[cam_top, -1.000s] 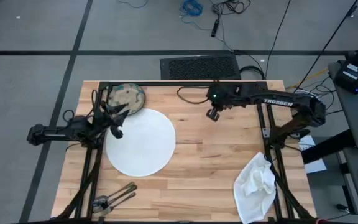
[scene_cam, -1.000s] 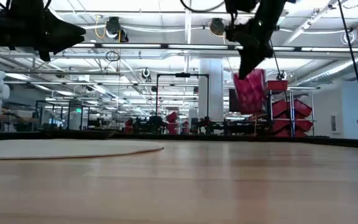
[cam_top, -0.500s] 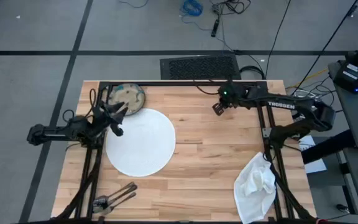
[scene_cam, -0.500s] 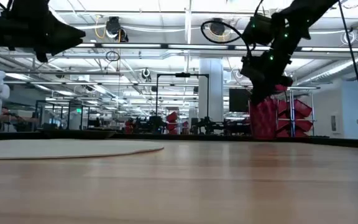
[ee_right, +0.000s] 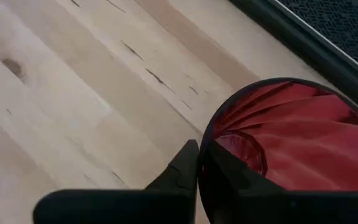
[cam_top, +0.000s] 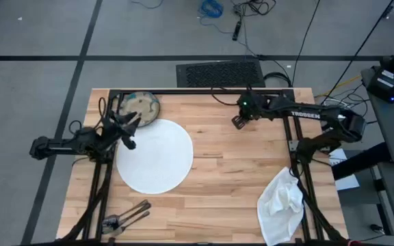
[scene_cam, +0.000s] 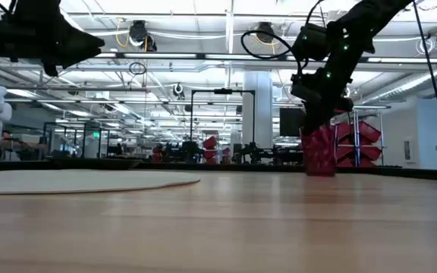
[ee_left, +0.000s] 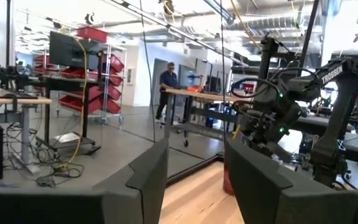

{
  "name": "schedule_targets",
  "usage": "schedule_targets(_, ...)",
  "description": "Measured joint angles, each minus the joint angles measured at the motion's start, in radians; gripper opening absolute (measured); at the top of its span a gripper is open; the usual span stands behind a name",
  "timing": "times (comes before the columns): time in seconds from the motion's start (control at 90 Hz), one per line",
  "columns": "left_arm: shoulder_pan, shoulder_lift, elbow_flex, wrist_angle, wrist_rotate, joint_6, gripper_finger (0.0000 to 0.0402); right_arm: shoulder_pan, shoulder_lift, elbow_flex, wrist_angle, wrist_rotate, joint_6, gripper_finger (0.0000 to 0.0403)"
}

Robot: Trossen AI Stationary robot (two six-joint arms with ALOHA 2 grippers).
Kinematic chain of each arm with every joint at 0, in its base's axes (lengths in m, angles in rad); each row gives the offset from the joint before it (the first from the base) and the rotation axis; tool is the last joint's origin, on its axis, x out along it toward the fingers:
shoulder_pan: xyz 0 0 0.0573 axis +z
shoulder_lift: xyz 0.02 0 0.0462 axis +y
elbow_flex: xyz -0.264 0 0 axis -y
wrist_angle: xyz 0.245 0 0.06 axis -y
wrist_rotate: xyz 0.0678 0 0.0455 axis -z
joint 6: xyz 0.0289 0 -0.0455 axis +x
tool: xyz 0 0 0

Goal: Set table place
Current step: Move the red cup to the top right of the table, then fold the white napkin

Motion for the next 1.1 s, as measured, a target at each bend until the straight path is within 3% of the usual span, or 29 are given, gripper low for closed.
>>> schedule_targets(0.378, 0.0, 0.0, 0.0, 0.001, 0.0, 0.0, 0.0145, -0.001, 0.001, -0.002, -0.002, -0.021, 0.01, 0.0038)
schedule_targets(0.711, 0.0, 0.0, 0.0, -0.001, 0.0, 0.0, 0.0145, -0.001, -0.004, 0.033, -0.011, -0.01, 0.008, 0.0137)
schedule_targets(0.933, 0.0, 0.0, 0.0, -0.001, 0.0, -0.001, 0.0145, 0.02, -0.085, 0.219, -0.215, -0.004, -0.025, 0.0193)
schedule_targets(1.1, 0.0, 0.0, 0.0, 0.002, 0.001, -0.02, 0.0145, 0.133, -0.178, 0.292, -0.379, -0.011, 0.01, 0.0202)
